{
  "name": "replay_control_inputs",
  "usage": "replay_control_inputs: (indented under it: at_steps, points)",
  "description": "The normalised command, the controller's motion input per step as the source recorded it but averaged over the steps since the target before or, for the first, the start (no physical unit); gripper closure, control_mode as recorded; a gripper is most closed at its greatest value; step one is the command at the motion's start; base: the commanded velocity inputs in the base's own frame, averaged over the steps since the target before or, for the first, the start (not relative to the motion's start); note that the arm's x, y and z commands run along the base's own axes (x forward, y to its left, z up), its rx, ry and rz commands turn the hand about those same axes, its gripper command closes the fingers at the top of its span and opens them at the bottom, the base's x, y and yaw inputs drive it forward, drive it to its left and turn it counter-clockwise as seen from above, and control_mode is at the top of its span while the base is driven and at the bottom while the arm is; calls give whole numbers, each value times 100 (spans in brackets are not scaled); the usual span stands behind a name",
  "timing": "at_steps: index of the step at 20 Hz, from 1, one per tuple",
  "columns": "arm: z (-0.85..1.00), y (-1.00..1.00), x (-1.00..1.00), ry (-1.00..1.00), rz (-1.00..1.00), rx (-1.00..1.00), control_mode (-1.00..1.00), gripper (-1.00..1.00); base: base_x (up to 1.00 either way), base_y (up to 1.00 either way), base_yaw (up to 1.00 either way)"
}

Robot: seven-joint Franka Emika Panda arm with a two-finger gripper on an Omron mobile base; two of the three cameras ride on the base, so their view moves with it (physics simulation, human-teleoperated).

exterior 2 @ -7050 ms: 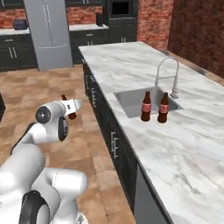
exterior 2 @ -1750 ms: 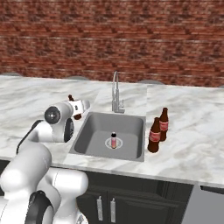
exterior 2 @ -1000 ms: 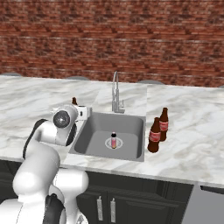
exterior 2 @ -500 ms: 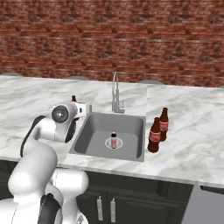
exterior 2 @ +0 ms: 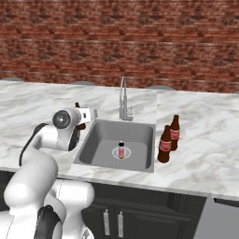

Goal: Place the large bottle from the dining counter next to the other large bottle outside the sink, and place the small bottle from the dining counter next to the other small bottle inside the sink.

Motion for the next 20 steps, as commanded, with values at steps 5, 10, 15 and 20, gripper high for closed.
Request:
replay_control_inputs:
  at_steps: [5,10,15,20]
  points:
    - [-40,-6,-2,-5,9,-1,-100,100,0,0,0]
    - [-28,-18,-5,-9,10,0,-100,100,0,0,0]
    - [-14,-18,0,-4,8,0,-100,100,0,0,0]
    - [-38,-1,0,0,11,0,-100,100,0,0,0]
